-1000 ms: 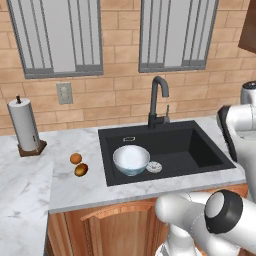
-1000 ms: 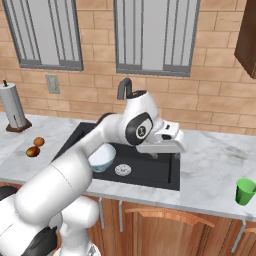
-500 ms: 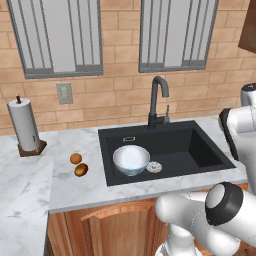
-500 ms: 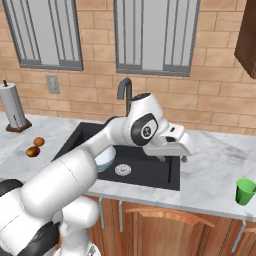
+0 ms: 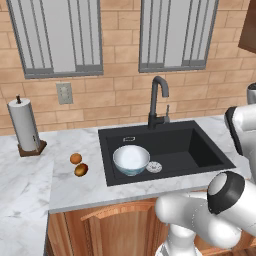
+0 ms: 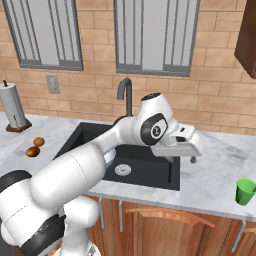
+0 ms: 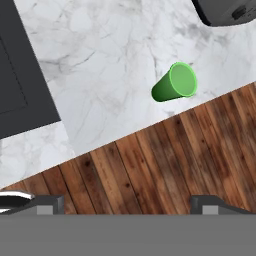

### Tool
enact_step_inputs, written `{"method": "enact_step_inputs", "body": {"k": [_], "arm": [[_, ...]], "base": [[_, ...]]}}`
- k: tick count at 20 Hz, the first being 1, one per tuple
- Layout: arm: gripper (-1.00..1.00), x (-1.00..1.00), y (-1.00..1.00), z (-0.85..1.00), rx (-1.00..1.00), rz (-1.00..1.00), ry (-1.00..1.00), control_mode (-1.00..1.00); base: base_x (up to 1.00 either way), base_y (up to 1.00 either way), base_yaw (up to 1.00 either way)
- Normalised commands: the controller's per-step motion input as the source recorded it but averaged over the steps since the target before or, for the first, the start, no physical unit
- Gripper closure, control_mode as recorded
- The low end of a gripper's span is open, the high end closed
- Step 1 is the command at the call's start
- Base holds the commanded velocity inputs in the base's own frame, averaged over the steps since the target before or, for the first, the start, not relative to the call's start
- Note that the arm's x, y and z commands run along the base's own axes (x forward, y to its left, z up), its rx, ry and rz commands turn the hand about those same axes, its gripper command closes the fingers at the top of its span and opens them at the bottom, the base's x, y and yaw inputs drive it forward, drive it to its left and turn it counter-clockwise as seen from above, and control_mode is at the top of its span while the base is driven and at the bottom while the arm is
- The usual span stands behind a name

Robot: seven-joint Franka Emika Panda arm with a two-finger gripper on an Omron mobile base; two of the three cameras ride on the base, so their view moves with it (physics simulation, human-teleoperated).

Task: Remove the mango and tangerine from the sink. Then move the bowl and cup from the counter to the sink for washing.

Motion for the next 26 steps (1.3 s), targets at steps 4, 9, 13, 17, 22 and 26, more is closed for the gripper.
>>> {"method": "enact_step_inputs", "body": {"k": [4,9,13,17,22,26], "arm": [[-1.00,-0.01,-0.26,0.00,0.00,0.00,0.00,-1.00],[-1.00,-0.02,-0.24,0.00,0.00,0.00,0.00,-1.00],[-1.00,-0.05,-0.23,0.00,0.04,0.00,0.00,-1.00],[-1.00,-0.04,-0.25,0.00,0.06,0.00,0.00,-1.00],[-1.00,-0.01,-0.20,0.00,0.05,0.00,0.00,-1.00],[-1.00,0.00,-0.18,0.00,0.06,0.00,0.00,-1.00]], "base": [[0.00,0.00,0.00],[0.00,0.00,0.00],[0.00,0.00,0.00],[0.00,0.00,0.00],[0.00,0.00,0.00],[0.00,0.00,0.00]]}}
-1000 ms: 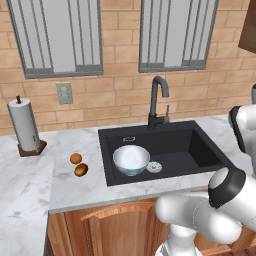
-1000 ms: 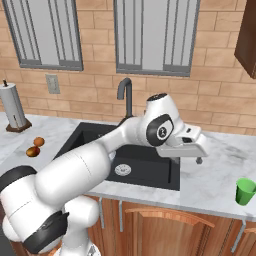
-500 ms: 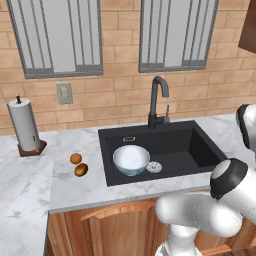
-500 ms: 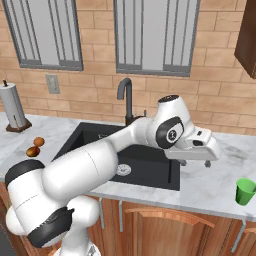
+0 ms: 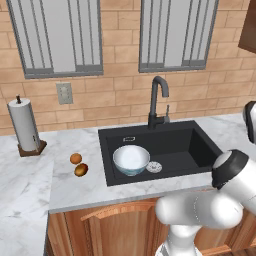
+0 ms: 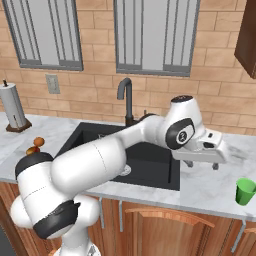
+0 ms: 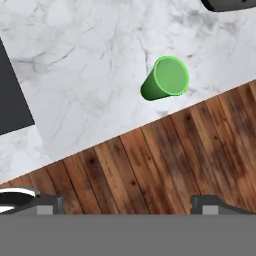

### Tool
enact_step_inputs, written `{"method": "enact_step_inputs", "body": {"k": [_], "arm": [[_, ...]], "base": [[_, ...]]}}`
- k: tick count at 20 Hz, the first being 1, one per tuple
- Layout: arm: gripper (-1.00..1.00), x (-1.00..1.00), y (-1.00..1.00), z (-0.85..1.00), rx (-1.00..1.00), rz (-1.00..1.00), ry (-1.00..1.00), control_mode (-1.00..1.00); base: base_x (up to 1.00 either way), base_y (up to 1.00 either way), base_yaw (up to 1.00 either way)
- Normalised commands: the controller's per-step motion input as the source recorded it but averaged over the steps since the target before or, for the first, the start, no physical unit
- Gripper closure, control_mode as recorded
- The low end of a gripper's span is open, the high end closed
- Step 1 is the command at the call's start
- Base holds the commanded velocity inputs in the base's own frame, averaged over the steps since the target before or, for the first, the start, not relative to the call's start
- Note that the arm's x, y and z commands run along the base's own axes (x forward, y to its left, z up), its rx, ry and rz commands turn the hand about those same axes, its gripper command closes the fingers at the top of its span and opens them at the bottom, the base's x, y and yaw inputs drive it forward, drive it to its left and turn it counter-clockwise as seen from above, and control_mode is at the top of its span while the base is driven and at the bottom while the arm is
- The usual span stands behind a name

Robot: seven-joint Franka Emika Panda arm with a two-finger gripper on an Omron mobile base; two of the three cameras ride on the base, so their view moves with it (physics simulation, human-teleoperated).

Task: Remove the mango and tangerine from the sink. Then move the bowl and cup from the counter to the sink for washing.

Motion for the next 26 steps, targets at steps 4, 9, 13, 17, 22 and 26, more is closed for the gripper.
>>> {"method": "enact_step_inputs", "body": {"k": [4,9,13,17,22,26], "arm": [[-1.00,0.00,-0.09,-0.01,0.13,0.00,0.03,-1.00],[-1.00,0.00,-0.10,-0.04,0.10,0.00,0.02,-1.00],[-1.00,0.00,-0.10,-0.07,0.02,0.00,0.00,-1.00],[-1.00,0.00,-0.14,-0.09,0.00,0.00,0.00,-1.00],[-1.00,0.00,-0.12,-0.16,0.00,0.00,0.00,-1.00],[-1.00,0.01,-0.02,-0.18,0.01,0.00,0.00,-1.00]], "base": [[0.00,0.00,0.00],[0.00,0.00,0.00],[0.00,0.00,0.00],[0.00,0.00,0.00],[0.00,0.00,0.00],[0.00,0.00,0.00]]}}
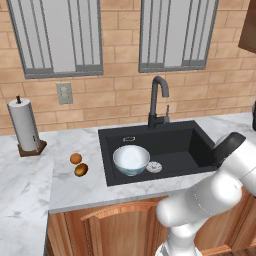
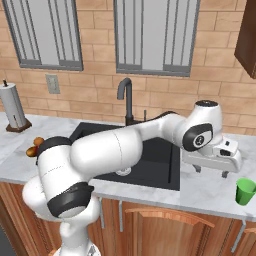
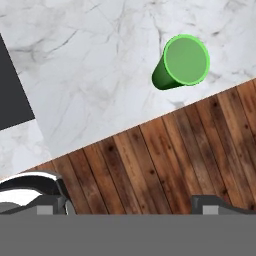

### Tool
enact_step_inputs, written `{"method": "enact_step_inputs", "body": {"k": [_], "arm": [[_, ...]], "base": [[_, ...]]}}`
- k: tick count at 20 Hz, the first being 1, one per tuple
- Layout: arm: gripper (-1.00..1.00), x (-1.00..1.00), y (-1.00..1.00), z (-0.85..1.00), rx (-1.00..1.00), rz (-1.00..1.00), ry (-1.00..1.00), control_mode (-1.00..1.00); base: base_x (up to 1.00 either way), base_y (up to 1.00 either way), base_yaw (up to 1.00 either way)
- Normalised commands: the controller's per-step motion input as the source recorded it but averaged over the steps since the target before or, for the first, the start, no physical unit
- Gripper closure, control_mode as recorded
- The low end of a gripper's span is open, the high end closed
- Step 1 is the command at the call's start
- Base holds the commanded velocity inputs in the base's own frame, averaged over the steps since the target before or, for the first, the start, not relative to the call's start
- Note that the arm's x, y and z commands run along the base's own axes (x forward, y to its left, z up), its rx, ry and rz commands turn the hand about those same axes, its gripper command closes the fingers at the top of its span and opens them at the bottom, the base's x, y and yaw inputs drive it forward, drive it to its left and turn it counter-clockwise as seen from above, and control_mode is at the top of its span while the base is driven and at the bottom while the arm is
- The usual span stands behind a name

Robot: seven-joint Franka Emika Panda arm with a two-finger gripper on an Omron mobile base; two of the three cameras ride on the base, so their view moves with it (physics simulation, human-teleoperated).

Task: Remove the mango and tangerine from the sink. Then move the bowl and cup from the counter to the sink for washing.

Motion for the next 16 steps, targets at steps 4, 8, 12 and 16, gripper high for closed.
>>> {"method": "enact_step_inputs", "body": {"k": [4,8,12,16], "arm": [[-1.00,0.06,-0.07,-0.12,0.02,0.00,0.00,-1.00],[-1.00,0.05,-0.17,-0.07,0.00,0.00,0.03,-1.00],[-1.00,0.04,-0.21,-0.06,0.00,0.00,0.03,-1.00],[-1.00,0.02,-0.19,-0.07,0.02,0.00,0.04,-1.00]], "base": [[0.00,0.00,0.00],[0.00,0.00,0.00],[0.00,0.00,0.00],[0.00,0.00,0.00]]}}
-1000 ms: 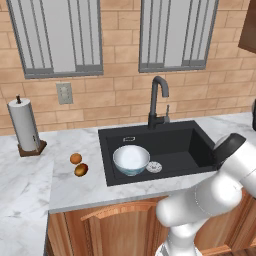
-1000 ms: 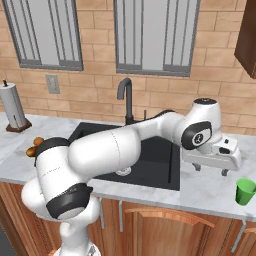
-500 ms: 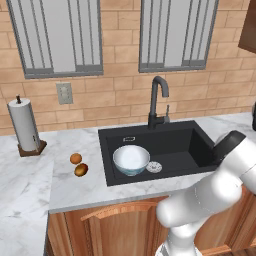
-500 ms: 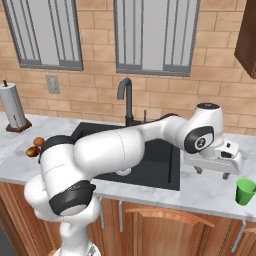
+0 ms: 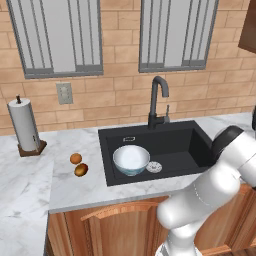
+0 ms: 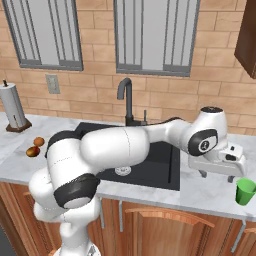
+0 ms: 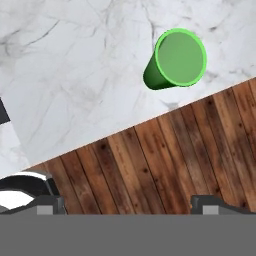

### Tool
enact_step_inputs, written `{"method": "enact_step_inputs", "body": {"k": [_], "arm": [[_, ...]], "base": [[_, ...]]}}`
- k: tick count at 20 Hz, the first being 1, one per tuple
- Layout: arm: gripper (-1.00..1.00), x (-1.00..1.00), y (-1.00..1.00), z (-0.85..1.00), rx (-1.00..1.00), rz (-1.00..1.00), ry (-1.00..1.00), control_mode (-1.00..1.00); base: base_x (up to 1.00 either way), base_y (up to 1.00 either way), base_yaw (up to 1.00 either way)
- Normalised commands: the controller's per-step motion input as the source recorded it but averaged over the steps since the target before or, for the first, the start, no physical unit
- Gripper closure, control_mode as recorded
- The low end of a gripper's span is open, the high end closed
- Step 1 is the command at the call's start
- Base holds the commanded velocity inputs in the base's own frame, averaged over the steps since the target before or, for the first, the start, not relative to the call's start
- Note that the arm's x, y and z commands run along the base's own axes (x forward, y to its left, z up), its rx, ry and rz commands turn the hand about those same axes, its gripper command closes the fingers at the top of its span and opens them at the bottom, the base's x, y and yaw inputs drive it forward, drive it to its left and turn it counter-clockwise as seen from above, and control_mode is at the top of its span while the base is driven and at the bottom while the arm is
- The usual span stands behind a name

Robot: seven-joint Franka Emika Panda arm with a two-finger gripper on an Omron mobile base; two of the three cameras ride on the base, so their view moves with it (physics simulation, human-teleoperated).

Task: Remove the mango and tangerine from the sink. Then move the bowl and cup from the counter to the sink for washing.

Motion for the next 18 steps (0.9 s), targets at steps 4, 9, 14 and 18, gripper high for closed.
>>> {"method": "enact_step_inputs", "body": {"k": [4,9,14,18], "arm": [[-1.00,0.04,-0.16,-0.06,0.04,0.00,0.02,-1.00],[-1.00,0.04,-0.15,-0.02,0.04,0.00,0.00,-1.00],[-1.00,0.03,-0.15,-0.02,0.04,0.00,0.00,-1.00],[-1.00,0.04,-0.08,-0.06,0.08,0.00,0.02,-1.00]], "base": [[0.00,0.00,0.00],[0.00,0.00,0.00],[0.00,0.00,0.00],[0.00,0.00,0.00]]}}
